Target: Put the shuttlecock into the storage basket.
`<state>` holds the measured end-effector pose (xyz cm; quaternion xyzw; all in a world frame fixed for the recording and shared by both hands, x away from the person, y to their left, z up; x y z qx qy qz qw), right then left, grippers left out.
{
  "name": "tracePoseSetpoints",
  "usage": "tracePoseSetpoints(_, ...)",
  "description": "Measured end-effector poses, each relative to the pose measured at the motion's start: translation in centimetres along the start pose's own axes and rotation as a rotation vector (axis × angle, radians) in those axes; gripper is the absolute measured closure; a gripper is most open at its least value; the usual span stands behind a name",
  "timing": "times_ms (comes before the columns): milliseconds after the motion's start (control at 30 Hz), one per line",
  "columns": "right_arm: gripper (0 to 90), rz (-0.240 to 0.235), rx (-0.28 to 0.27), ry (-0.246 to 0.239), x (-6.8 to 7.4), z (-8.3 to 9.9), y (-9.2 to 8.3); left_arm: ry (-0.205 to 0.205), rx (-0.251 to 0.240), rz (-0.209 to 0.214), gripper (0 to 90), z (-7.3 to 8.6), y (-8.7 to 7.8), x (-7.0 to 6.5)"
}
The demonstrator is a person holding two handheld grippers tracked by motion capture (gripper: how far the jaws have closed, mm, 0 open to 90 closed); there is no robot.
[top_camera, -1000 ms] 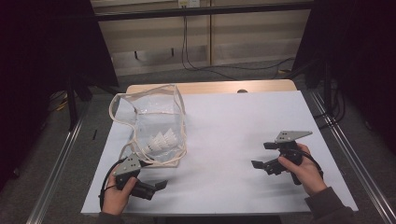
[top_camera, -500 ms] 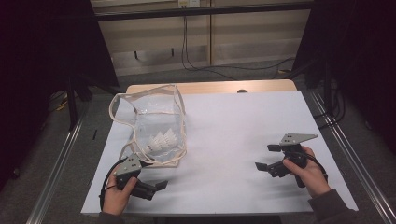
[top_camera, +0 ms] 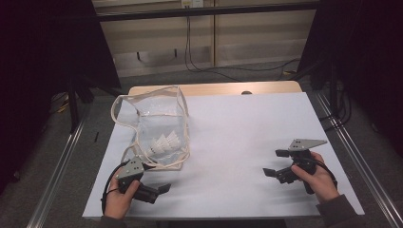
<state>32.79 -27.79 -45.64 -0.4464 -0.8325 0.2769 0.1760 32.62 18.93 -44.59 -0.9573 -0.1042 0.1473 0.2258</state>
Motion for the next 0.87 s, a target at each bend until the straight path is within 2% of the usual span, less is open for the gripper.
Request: tracePoseSetpoints(867,3.8,0.006,-0.010,0.001,-0.31,1.01,-0.68,-0.001,0.004,-0.002,3.2,-0.07,0.13,0.02)
Point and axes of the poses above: each handheld gripper's, and its own axes: y roughly forward along the jaws, z roughly out of its underside, x roughly to its left, the point moved 3 cm from there along y, roughly forward along the jaws, and after that the axes turned 15 degrees about z, right-handed, at the moved point
